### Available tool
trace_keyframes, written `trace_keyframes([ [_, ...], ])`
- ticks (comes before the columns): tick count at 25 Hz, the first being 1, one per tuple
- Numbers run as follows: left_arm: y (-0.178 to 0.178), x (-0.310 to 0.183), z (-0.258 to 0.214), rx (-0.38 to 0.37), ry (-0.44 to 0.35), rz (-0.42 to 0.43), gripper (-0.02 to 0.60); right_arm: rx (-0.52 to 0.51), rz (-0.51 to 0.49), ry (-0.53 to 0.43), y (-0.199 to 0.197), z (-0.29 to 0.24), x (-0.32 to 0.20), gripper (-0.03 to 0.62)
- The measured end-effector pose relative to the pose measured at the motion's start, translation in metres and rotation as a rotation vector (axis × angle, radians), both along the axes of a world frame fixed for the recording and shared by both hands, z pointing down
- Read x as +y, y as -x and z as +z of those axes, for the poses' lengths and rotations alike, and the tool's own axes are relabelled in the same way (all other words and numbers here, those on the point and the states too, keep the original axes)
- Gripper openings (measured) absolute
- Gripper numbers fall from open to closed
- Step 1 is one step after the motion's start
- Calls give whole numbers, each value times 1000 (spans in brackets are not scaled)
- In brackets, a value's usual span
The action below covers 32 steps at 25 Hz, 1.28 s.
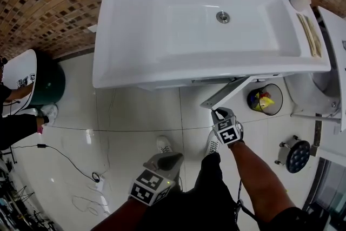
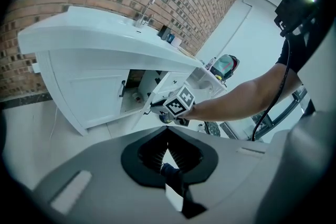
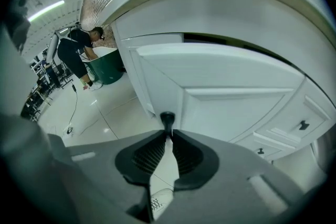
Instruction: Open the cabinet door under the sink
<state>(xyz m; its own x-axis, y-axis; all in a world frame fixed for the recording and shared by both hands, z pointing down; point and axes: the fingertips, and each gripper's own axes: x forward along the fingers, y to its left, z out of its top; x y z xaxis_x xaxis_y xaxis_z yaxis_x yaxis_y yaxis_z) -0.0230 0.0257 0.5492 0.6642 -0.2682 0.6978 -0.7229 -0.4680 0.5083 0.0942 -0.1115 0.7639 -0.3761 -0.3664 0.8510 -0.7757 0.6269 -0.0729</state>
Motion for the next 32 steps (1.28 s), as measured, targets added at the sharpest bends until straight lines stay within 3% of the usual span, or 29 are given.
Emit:
trace_keyframes([
  [16, -37, 15, -8, 30, 4, 72, 11, 60, 26, 13, -73, 3, 58, 29],
  [32, -96, 9, -8, 39, 4, 60, 11, 134, -72, 6, -173, 7, 82, 26],
])
